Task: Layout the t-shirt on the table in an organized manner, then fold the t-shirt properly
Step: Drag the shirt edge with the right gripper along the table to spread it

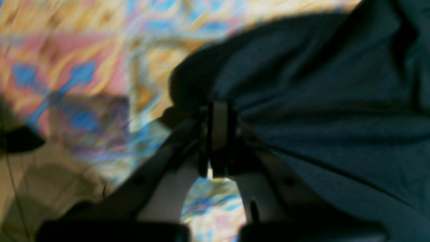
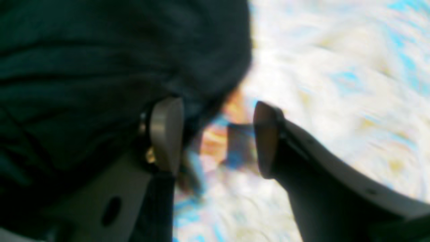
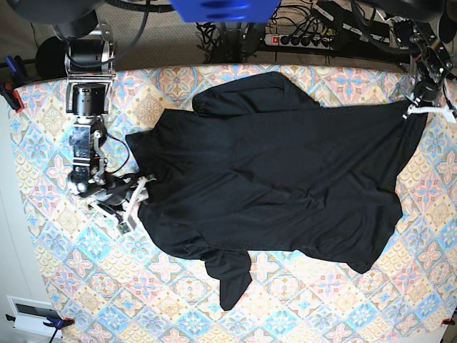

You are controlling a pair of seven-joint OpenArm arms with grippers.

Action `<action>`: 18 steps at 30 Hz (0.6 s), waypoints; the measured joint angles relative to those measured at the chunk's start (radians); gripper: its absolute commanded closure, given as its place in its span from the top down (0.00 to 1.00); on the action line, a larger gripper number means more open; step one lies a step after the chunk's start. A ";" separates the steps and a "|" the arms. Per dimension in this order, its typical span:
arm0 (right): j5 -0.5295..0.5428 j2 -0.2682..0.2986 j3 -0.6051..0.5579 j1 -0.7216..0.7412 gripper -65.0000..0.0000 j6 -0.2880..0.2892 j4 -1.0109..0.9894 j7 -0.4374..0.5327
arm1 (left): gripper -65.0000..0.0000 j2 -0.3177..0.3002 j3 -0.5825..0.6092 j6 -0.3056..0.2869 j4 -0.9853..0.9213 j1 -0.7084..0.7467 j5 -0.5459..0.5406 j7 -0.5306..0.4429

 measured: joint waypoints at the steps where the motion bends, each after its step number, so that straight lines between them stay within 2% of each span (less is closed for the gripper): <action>1: 0.003 -0.001 -0.011 0.000 0.52 0.000 -0.002 0.017 | 0.00 0.000 0.000 0.000 0.000 0.000 0.000 -0.001; 12: 0.003 0.006 -0.041 -0.003 0.52 0.000 -0.003 0.040 | 0.00 0.000 0.003 -0.004 0.000 -0.001 -0.002 -0.004; 15: 0.003 0.005 -0.041 -0.022 0.52 0.027 -0.003 0.047 | 0.00 0.001 0.003 -0.004 0.000 0.000 -0.001 -0.004; 18: 0.004 0.005 -0.041 -0.045 0.52 0.027 -0.003 0.045 | 0.00 0.001 0.003 -0.004 0.000 -0.001 -0.002 -0.003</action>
